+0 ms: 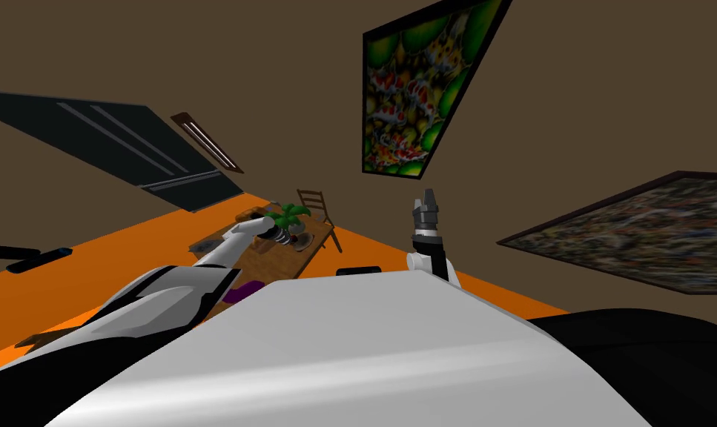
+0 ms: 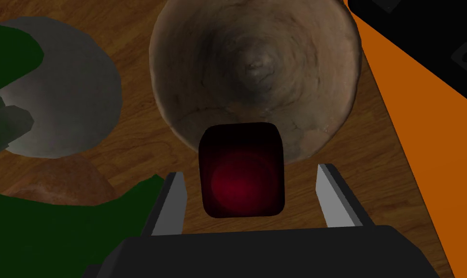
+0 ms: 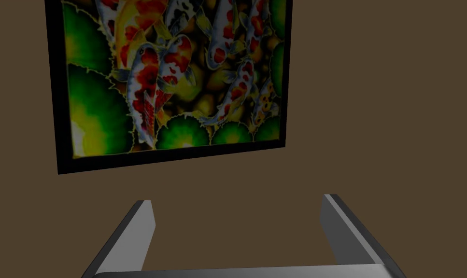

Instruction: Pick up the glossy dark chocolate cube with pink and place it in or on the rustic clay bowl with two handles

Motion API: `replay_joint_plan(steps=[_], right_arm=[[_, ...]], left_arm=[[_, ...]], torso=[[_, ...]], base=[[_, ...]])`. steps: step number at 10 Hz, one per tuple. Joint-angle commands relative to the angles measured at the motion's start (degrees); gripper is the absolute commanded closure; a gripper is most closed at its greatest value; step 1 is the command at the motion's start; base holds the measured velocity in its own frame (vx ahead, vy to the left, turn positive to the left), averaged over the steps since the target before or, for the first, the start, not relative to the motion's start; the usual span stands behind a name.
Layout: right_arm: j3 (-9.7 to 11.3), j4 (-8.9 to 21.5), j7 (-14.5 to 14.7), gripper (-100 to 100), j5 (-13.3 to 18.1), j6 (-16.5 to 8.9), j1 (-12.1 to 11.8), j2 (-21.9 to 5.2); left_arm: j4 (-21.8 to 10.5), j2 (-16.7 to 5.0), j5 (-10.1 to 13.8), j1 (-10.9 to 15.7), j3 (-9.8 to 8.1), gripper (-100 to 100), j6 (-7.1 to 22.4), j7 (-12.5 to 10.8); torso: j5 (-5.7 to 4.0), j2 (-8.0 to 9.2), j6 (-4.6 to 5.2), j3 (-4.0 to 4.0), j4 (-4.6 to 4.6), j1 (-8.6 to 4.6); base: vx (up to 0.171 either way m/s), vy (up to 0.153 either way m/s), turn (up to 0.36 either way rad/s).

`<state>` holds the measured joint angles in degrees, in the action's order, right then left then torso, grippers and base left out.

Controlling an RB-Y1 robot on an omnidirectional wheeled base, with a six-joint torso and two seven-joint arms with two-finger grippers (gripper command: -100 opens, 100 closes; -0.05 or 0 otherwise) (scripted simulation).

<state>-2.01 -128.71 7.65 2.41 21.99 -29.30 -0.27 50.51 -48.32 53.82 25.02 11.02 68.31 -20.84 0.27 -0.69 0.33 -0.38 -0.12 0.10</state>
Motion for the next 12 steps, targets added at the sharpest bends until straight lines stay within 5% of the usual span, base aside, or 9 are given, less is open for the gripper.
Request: replay_joint_plan(steps=[1,4,5,6,11,12], right_arm=[[0.00,0.00,0.00,0,0.00,0.00,0.00,0.00],[0.00,0.00,0.00,0,0.00,0.00,0.00,0.00],[0.00,0.00,0.00,0,0.00,0.00,0.00,0.00],[0.00,0.00,0.00,0,0.00,0.00,0.00,0.00],[0.00,0.00,0.00,0,0.00,0.00,0.00,0.01],[0.00,0.00,0.00,0,0.00,0.00,0.00,0.01]], left_arm=[[0.00,0.00,0.00,0.00,0.00,-100,0.00,0.00],[-0.01,0.09,0.04,-0.07,0.05,-100,0.15,0.00],[-0.01,0.09,0.04,-0.07,0.05,0,0.15,0.00],[0.37,-2.18,1.54,0.90,-0.60,-100,2.10,1.73],[1.24,-7.47,5.06,3.15,-2.11,-100,6.67,5.77],[2.22,-6.99,4.69,1.97,-2.13,-100,6.00,4.71]], torso=[[0.00,0.00,0.00,0.00,0.00,0.00],[0.05,-0.23,0.03,-0.13,-0.03,0.28],[0.05,-0.25,0.03,-0.14,-0.03,0.29],[0.05,-0.25,0.03,-0.14,-0.03,0.29],[-0.03,-0.26,0.03,-0.14,-0.03,-0.05],[-0.04,-0.24,0.03,-0.13,-0.02,-0.06]], base=[[-0.008,-0.010,0.007],[-0.002,-0.002,0.000],[0.000,0.000,0.000],[0.000,-0.065,0.106],[0.007,-0.097,0.098],[-0.002,-0.044,0.025]])
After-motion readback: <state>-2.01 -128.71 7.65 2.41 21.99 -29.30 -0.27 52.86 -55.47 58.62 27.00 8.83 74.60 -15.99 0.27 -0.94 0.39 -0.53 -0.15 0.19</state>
